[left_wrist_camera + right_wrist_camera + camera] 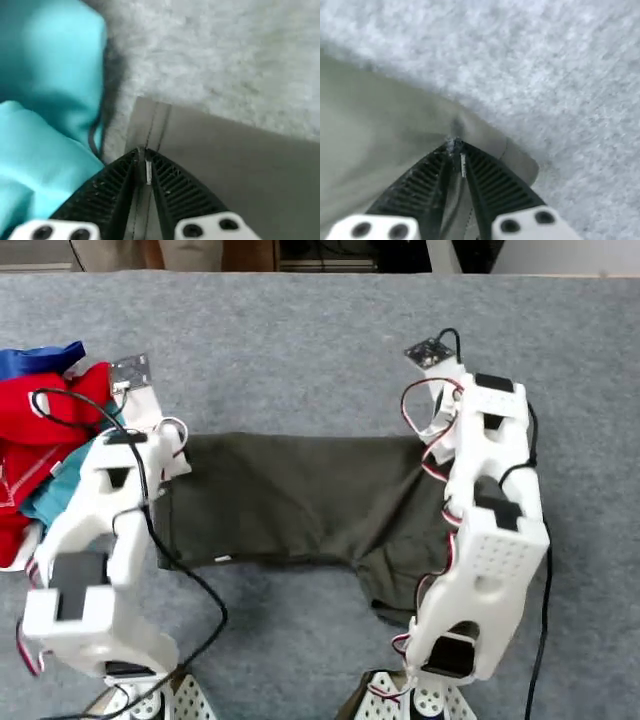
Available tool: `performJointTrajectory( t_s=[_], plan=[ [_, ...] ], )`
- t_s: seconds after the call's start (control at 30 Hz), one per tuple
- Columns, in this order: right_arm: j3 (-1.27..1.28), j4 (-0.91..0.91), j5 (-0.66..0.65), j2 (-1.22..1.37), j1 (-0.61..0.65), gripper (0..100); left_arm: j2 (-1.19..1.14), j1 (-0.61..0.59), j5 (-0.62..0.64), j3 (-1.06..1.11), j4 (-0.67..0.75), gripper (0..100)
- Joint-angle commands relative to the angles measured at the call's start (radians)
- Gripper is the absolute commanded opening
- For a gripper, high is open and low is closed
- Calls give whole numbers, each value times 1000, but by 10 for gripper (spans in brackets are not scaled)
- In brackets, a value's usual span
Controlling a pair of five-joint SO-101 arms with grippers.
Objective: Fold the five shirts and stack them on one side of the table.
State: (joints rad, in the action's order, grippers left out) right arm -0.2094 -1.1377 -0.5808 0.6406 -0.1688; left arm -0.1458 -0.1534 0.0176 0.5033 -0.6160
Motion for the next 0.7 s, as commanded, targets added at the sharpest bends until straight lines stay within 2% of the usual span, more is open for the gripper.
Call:
performJointTrajectory(
  t_s=[0.0,0.17,0.33,0.57,0.67],
  plan=[
    [-105,-23,5,22,-22,5,-54,-31,9,-166,-92,19],
    [-102,-83,-2,-51,10,5,-54,-29,5,-281,-160,19],
    [-84,-163,-2,-209,30,5,28,-12,5,-371,-293,19],
    [-27,-270,-23,-493,39,5,177,0,-15,-374,-417,19],
    [30,-293,-31,-599,41,5,255,18,-52,-315,-422,19]
  ],
)
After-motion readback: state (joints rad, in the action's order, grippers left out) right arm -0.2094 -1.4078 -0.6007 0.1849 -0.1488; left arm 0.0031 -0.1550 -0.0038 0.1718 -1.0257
